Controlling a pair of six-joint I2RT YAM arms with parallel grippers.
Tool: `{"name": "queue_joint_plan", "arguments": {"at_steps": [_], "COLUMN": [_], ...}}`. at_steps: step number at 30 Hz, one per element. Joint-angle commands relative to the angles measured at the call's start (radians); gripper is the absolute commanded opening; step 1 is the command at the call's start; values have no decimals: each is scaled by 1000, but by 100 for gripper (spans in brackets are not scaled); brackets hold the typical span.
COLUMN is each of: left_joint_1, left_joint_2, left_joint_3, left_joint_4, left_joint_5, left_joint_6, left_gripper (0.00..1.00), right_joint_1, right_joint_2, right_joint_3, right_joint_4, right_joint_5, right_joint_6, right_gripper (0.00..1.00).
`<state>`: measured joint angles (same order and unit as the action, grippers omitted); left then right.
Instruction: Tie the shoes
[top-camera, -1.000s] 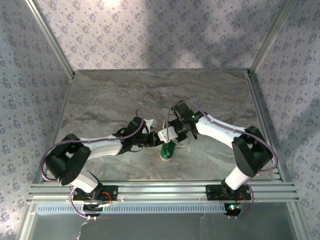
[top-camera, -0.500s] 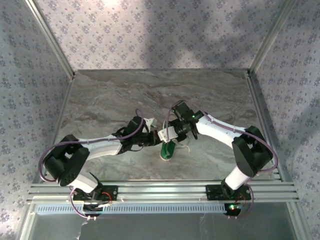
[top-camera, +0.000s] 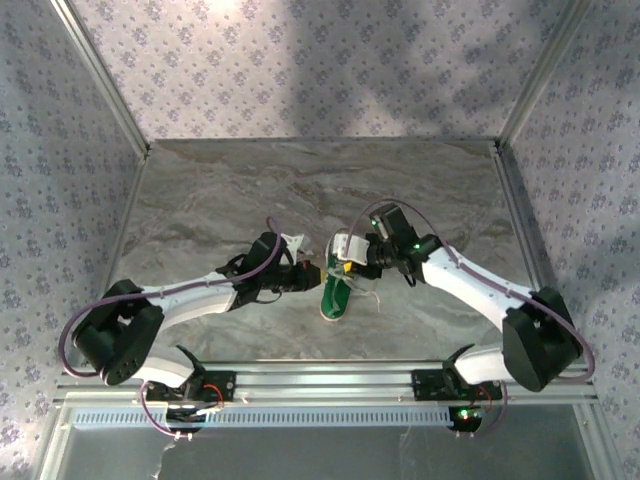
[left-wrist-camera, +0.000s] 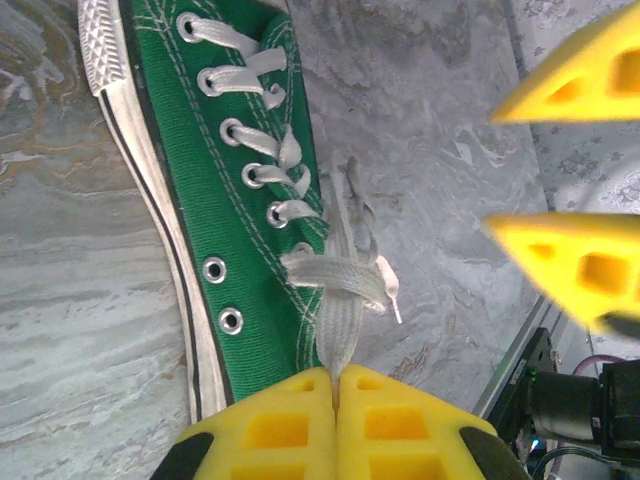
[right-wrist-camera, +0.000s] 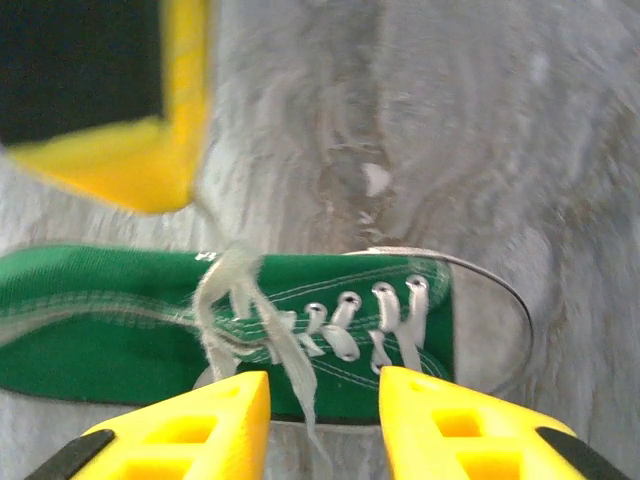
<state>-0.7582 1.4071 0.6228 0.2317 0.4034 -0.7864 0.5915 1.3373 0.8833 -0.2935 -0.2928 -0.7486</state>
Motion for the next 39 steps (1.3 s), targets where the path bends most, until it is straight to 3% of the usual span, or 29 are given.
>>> {"name": "queue_joint_plan", "arguments": {"at_steps": [1,3,5,7,12,18,39], "left_joint_1": [10,11,14,18,17,18,11], "left_joint_2": [-12,-11,-8,-9,-11,-25,-57], "left_joint_3": [1,5,10,15,42,58,54], "left_joint_4": [-25,-36,-46,-55,-112,-156,-175], "left_joint_5": [-9,-14,-18,-19,-29,-41,-61], "left_joint_6": [28,31,34,37,58,79,72], "left_gripper": [0,0,0,0,0,0,0], "right_joint_1": [-1,2,-6,-17,22,116,125], "right_joint_2": [-54,-84,-115,-160,-181,-41,208], "right_joint_3": [-1,-5,-26,-114,-142,-85,-54], "right_joint_4": [48,33,9,55,-162,-355,-311], "right_joint_5": [101,149,158,109,336,406,418], "right_joint_6": [481,753,927,1017,1187,1217,1235], "right_gripper": [41,44,46,51,39,36,34]}}
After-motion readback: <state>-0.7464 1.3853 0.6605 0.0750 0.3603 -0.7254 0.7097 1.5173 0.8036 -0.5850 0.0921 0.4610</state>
